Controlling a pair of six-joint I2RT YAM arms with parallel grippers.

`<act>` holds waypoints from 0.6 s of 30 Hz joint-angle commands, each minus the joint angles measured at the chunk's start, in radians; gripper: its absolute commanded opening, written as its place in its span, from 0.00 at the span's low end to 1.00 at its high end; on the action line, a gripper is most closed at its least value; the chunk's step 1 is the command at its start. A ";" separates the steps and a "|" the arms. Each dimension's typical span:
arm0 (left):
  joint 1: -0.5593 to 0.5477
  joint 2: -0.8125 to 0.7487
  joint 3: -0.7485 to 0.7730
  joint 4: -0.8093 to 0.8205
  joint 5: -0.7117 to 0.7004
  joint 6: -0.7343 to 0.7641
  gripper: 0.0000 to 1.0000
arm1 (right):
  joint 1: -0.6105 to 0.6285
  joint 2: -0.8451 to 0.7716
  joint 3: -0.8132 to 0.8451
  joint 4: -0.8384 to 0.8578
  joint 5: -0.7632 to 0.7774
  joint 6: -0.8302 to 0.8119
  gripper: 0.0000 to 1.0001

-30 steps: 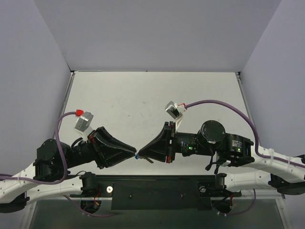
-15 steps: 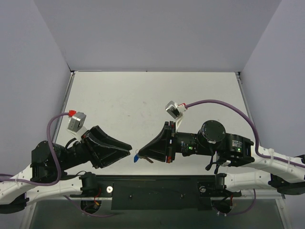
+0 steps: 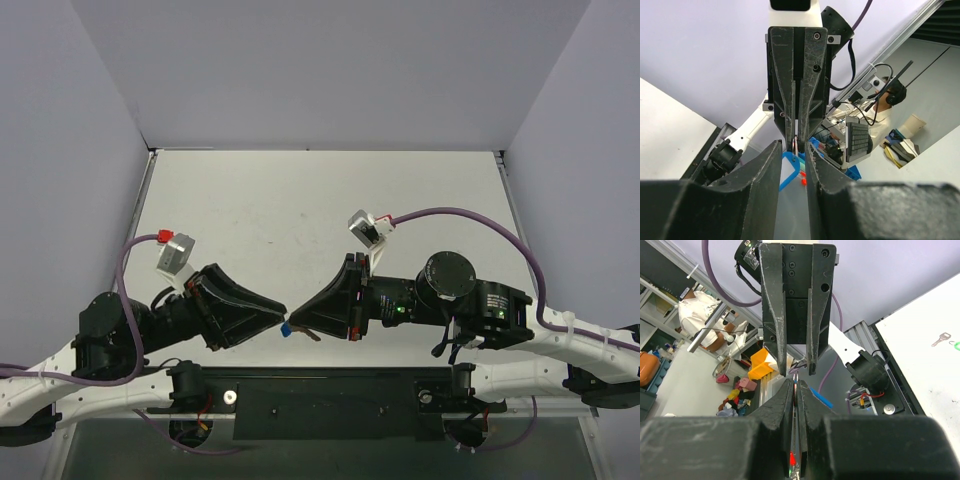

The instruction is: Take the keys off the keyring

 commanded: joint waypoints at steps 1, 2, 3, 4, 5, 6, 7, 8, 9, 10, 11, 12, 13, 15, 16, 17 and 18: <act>-0.003 0.009 -0.006 0.043 0.013 -0.007 0.33 | 0.004 0.000 0.013 0.080 -0.008 0.006 0.00; -0.003 0.009 -0.005 0.043 0.016 -0.008 0.31 | 0.002 0.002 0.012 0.080 -0.008 0.006 0.00; -0.003 0.008 -0.008 0.048 0.019 -0.008 0.29 | 0.004 0.003 0.012 0.080 -0.007 0.006 0.00; -0.003 0.011 -0.009 0.048 0.023 -0.008 0.24 | 0.004 0.006 0.012 0.082 -0.005 0.005 0.00; -0.003 0.011 -0.008 0.046 0.022 -0.010 0.21 | 0.004 0.008 0.012 0.085 -0.005 0.006 0.00; -0.003 0.011 -0.008 0.046 0.023 -0.008 0.15 | 0.004 0.009 0.012 0.086 -0.008 0.005 0.00; -0.003 0.008 -0.008 0.045 0.023 -0.007 0.12 | 0.002 0.011 0.013 0.091 -0.010 0.008 0.00; -0.003 0.008 -0.011 0.043 0.022 -0.007 0.05 | 0.004 0.016 0.014 0.091 -0.011 0.008 0.00; -0.003 0.006 -0.011 0.040 0.020 -0.007 0.00 | 0.004 0.017 0.015 0.091 -0.011 0.006 0.00; -0.003 0.006 -0.009 0.040 0.022 -0.007 0.00 | 0.004 0.020 0.012 0.091 -0.013 0.008 0.00; -0.003 0.005 -0.009 0.036 0.023 -0.005 0.00 | 0.004 0.020 0.010 0.092 -0.013 0.008 0.00; -0.003 0.006 -0.011 0.031 0.026 -0.003 0.00 | 0.002 0.022 0.010 0.094 -0.016 0.008 0.00; -0.003 0.008 -0.005 0.019 0.031 -0.003 0.00 | 0.004 0.026 0.009 0.094 -0.019 0.011 0.00; -0.003 0.019 0.020 -0.035 0.040 0.001 0.00 | 0.002 0.037 0.012 0.080 -0.039 0.026 0.00; -0.003 0.026 0.050 -0.058 0.045 0.010 0.00 | 0.001 0.052 0.021 0.040 -0.047 0.028 0.00; -0.003 0.041 0.073 -0.125 0.057 0.018 0.00 | -0.001 0.063 0.036 0.020 -0.065 0.028 0.00; -0.003 0.049 0.107 -0.164 0.068 0.038 0.00 | -0.004 0.071 0.043 -0.001 -0.076 0.035 0.00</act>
